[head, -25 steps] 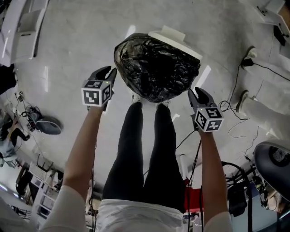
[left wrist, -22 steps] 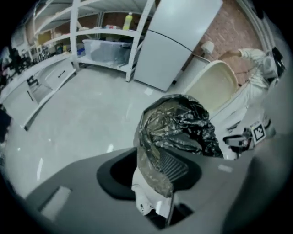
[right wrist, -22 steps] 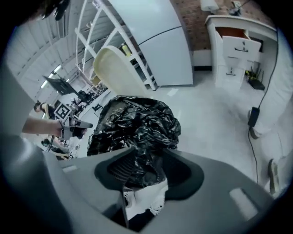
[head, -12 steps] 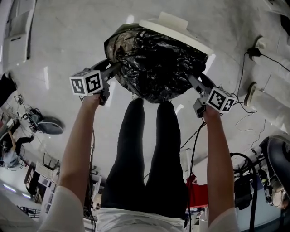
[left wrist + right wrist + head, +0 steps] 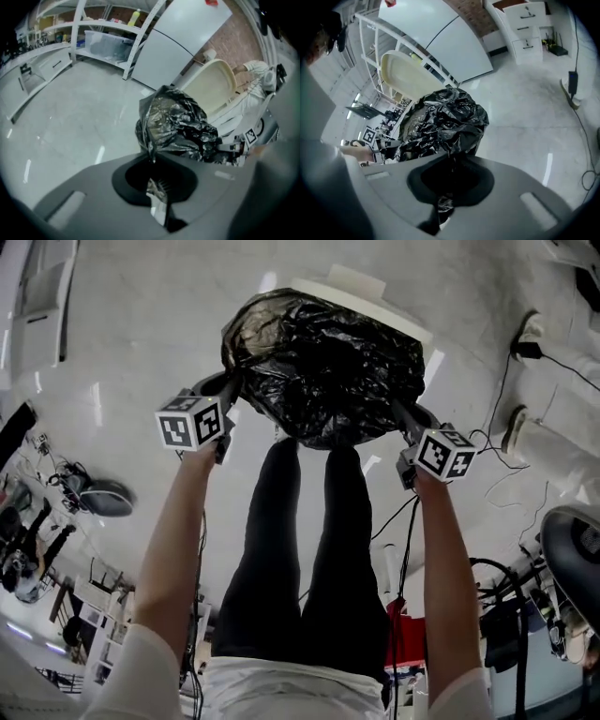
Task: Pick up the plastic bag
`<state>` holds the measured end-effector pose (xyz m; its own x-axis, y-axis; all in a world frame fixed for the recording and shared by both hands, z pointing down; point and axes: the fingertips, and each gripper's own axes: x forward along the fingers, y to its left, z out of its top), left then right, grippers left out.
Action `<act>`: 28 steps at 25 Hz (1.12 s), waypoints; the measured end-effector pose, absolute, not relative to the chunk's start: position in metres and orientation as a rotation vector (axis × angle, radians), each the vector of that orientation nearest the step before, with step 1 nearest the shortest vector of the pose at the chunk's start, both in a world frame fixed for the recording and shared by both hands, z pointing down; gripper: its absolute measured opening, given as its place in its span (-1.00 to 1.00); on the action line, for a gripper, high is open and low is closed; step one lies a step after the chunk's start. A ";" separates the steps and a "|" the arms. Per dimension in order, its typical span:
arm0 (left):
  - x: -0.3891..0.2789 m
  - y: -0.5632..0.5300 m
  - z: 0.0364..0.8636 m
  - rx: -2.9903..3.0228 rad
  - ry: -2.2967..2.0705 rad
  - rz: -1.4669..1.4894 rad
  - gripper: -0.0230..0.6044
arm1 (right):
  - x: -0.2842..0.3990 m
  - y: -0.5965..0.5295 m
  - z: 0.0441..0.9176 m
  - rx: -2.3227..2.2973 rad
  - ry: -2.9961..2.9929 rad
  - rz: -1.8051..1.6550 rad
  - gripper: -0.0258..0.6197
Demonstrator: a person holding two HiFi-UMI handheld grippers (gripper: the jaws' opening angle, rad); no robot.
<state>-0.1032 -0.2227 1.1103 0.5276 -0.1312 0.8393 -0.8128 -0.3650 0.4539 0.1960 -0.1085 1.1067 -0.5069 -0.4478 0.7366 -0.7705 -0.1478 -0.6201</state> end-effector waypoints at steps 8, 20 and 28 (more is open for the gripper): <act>-0.105 -0.201 1.006 1.922 -0.811 0.918 -0.91 | 0.185 -0.097 1.010 1.360 -1.868 1.527 -0.92; -0.102 -0.169 0.821 2.082 -0.835 0.901 -0.91 | 0.170 -0.080 0.851 1.348 -1.954 1.351 -0.92; -0.104 -0.153 0.693 2.207 -0.835 0.880 -0.91 | 0.175 -0.080 0.728 1.380 -2.046 1.240 -0.92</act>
<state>-0.1036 -0.1533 0.6927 0.5796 -0.3225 0.7484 -0.7304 -0.6127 0.3016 0.1754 -0.0798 0.7285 -0.4472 -0.5474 0.7074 -0.8804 0.1300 -0.4560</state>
